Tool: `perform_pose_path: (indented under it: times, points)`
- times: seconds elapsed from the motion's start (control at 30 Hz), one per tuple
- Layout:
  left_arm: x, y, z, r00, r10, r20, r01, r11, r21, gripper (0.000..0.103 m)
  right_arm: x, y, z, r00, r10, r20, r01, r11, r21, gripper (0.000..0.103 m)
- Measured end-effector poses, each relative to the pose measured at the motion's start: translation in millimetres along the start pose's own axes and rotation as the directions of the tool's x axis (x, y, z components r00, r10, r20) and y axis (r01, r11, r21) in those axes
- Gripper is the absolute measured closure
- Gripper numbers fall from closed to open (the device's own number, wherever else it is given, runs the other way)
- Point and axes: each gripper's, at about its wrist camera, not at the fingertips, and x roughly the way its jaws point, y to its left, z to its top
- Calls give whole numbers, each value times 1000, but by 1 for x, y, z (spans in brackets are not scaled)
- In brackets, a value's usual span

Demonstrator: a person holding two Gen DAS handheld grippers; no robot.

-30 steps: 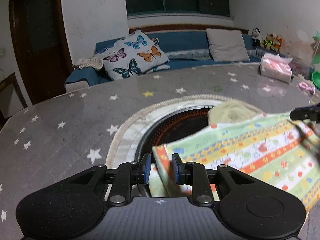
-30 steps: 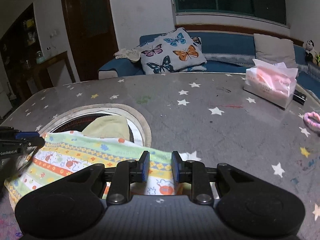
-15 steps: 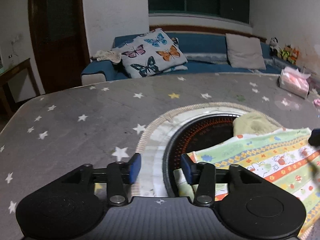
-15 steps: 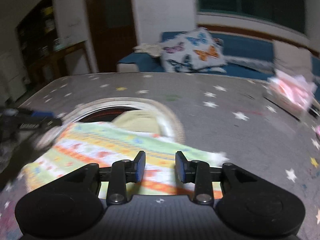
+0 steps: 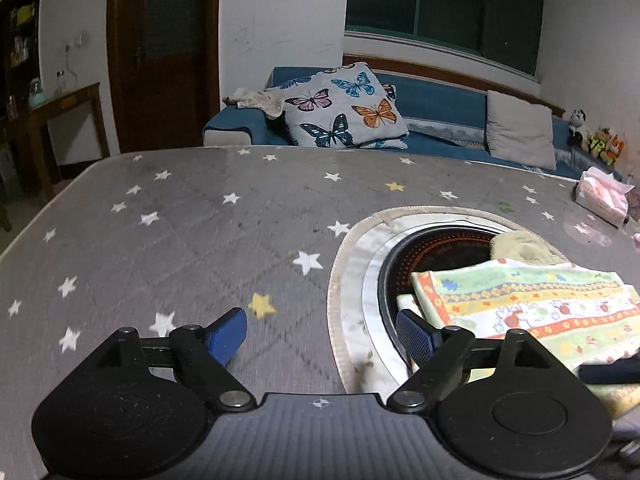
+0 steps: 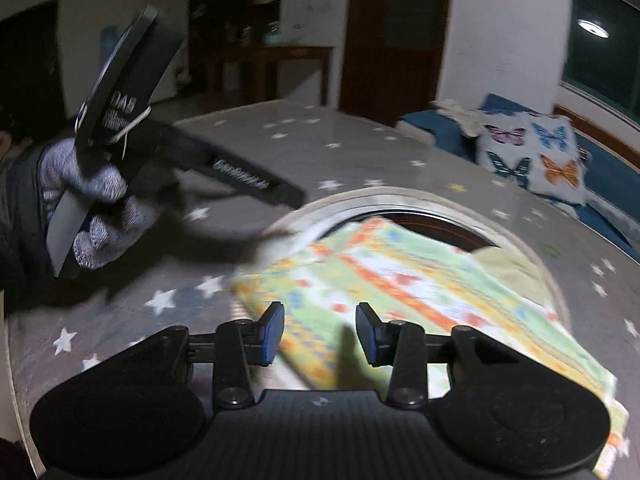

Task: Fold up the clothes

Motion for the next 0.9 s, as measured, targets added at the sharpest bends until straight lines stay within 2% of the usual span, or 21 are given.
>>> perform_pose_path:
  times: [0.13, 0.27, 0.4, 0.63, 0.7, 0.73, 0.77, 0.9]
  points:
    - [-11, 5, -4, 1000, -17, 12, 17, 1000, -9, 19, 18, 15, 4, 1000, -14, -17, 14, 1000, -10, 70]
    - [-14, 11, -6, 1000, -18, 11, 18, 1000, -23, 18, 28, 26, 0, 999, 9, -47, -11, 999, -37, 71]
    - [-13, 17, -8, 1000, -21, -1, 21, 999, -47, 18, 25, 30, 2, 999, 26, -40, -28, 998, -51, 71]
    - [-14, 21, -6, 995, -100, -21, 97, 988, -120, 18, 38, 32, 8, 997, 44, -56, -46, 998, -42, 71]
    - [-14, 21, -5, 991, -130, -30, 125, 981, -148, 18, 40, 30, 8, 998, 47, -50, -49, 998, -29, 75]
    - [-13, 21, -5, 988, -147, -36, 139, 976, -167, 18, 39, 28, 9, 998, 45, -46, -46, 999, -14, 85]
    - [-12, 21, -4, 985, -166, -43, 155, 969, -192, 18, 37, 25, 10, 998, 43, -41, -43, 999, 1, 91]
    - [-5, 19, -2, 968, -241, -71, 213, 936, -281, 18, 27, 15, 14, 999, 51, -11, -50, 997, 67, 96]
